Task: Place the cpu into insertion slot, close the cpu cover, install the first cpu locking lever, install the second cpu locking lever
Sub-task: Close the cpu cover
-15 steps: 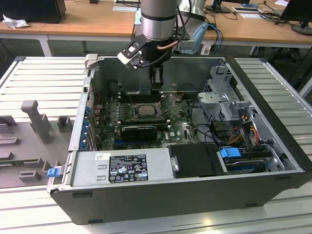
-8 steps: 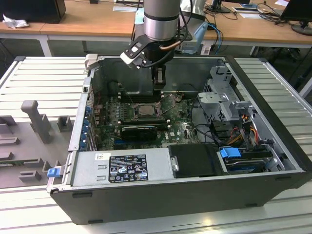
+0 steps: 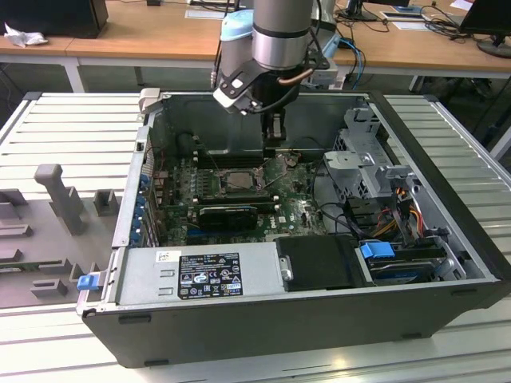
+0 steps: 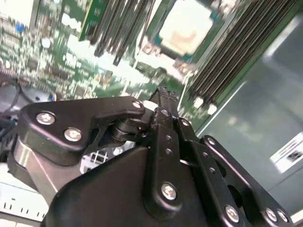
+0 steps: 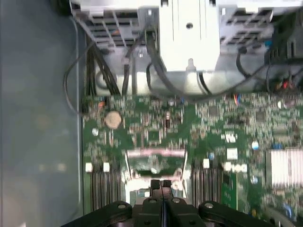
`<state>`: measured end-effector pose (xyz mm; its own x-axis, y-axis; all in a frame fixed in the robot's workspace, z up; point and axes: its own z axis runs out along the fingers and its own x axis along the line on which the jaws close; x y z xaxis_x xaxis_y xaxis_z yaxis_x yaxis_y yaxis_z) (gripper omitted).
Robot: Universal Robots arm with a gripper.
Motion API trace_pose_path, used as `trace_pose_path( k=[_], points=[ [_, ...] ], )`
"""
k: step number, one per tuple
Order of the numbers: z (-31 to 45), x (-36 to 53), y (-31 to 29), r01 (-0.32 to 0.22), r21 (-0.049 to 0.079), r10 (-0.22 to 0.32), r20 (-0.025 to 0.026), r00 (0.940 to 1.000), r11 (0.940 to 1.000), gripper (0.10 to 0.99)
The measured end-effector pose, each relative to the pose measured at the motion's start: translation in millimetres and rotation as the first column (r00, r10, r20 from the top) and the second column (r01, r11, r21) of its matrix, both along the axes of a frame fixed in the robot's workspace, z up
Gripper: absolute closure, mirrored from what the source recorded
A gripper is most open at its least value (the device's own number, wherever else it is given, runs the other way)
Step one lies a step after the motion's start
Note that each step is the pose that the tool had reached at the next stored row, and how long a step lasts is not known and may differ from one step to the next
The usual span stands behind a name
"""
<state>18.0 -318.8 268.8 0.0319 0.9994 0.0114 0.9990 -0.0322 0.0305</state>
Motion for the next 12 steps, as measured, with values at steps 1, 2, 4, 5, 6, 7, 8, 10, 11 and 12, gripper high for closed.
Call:
trace_pose_path(
  k=[1,2,4,5,6,7,8,10,11,12],
  points=[
    [-1.0,2.8,0.0,0.000,0.000,0.000,-0.0001,1.0000,1.0000,0.980],
    [-2.1,4.8,0.0,0.000,0.000,0.000,-0.0002,1.0000,1.0000,0.980],
    [-3.0,7.2,0.0,0.000,-0.001,0.000,-0.0001,1.0000,1.0000,0.980],
    [-3.3,8.3,-0.1,0.000,-0.001,0.000,-0.0001,1.0000,1.0000,0.980],
    [-3.5,9.7,-0.1,0.000,-0.001,0.000,-0.0002,1.0000,1.0000,0.980],
    [-3.8,11.7,-0.1,0.000,-0.001,0.000,-0.0002,1.0000,1.0000,0.980],
    [-4.2,13.6,0.0,0.000,0.000,0.000,-0.0001,1.0000,1.0000,0.980],
    [-6.0,19.6,0.0,0.000,0.000,0.000,-0.0001,1.0000,1.0000,0.980],
    [-7.1,23.4,0.0,-0.001,-0.001,0.001,-0.0001,1.0000,1.0000,0.980],
    [-8.0,27.3,0.0,-0.001,-0.001,0.001,-0.0002,1.0000,1.0000,0.980]
  ],
)
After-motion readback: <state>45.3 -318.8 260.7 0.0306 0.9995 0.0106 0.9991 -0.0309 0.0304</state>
